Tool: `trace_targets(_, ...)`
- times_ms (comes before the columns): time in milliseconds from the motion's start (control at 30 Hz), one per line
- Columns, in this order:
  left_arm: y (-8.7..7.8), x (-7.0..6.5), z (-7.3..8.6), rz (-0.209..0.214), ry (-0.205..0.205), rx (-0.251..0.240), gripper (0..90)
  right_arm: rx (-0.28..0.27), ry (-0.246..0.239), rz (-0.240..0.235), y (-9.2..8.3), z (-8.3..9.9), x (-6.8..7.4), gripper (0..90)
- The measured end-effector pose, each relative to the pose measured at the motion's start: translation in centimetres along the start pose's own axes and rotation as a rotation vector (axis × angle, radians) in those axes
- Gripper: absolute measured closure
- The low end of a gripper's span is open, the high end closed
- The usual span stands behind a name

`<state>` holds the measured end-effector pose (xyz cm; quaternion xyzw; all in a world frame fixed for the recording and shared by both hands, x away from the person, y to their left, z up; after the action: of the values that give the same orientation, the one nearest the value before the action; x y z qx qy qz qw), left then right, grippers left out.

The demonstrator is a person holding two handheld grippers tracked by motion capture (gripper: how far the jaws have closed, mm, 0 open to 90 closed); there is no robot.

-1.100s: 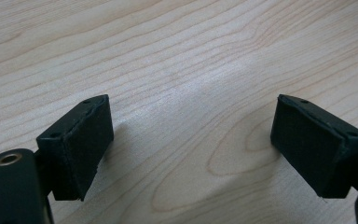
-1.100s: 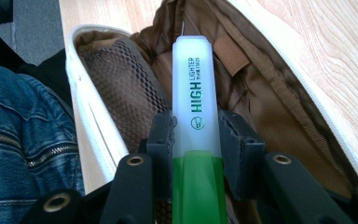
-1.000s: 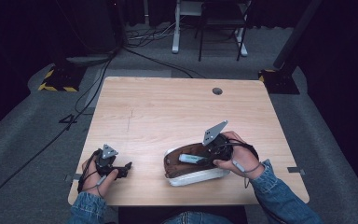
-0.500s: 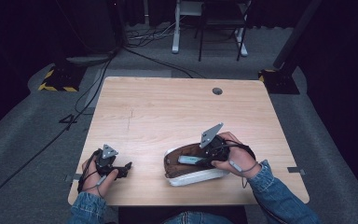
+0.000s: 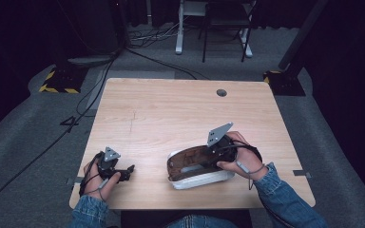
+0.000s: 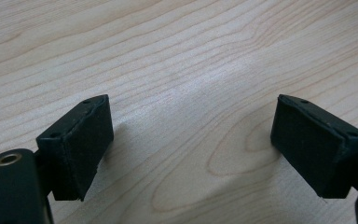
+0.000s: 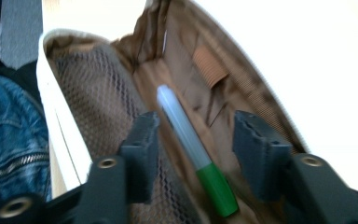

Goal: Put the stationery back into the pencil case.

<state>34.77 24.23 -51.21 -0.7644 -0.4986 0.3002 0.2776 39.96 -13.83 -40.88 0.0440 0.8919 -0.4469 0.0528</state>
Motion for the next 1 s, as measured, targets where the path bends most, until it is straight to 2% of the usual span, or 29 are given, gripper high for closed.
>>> trace_targets(167, 0.0, 0.0, 0.0, -0.004, 0.007, -0.001, 12.8, -0.061, 0.01, 0.045, -1.1, 0.0, -0.2, 42.3)
trace_targets(467, 0.1, 0.0, -0.1, -0.002, 0.005, 0.001, 12.4, -0.145, 0.07, 0.12, -3.3, 0.6, -1.1, 30.5)
trace_targets(700, 0.1, 0.0, -0.1, -0.002, 0.004, 0.001, 12.4, -0.152, 0.116, 0.193, -4.5, 1.6, -2.0, 27.7)
trace_targets(733, 0.1, 0.0, -0.1, -0.002, 0.004, 0.001, 12.4, -0.15, 0.134, 0.215, -4.8, 2.0, -2.3, 27.2)
trace_targets(1000, 0.1, 0.0, -0.1, -0.003, 0.007, 0.003, 12.0, -0.137, 0.213, 0.302, -5.9, 4.1, -3.9, 25.6)
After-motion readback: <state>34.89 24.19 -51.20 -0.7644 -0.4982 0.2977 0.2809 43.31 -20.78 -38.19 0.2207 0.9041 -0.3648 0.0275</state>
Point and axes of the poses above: each handheld gripper's, and its own axes: y roughly forward along the jaws, z roughly out of its underside, x roughly to its left, the point moved 1 cm from there along y, roughly forward along the jaws, and after that the axes turned 13 degrees about -y, right-handed, at the moved point
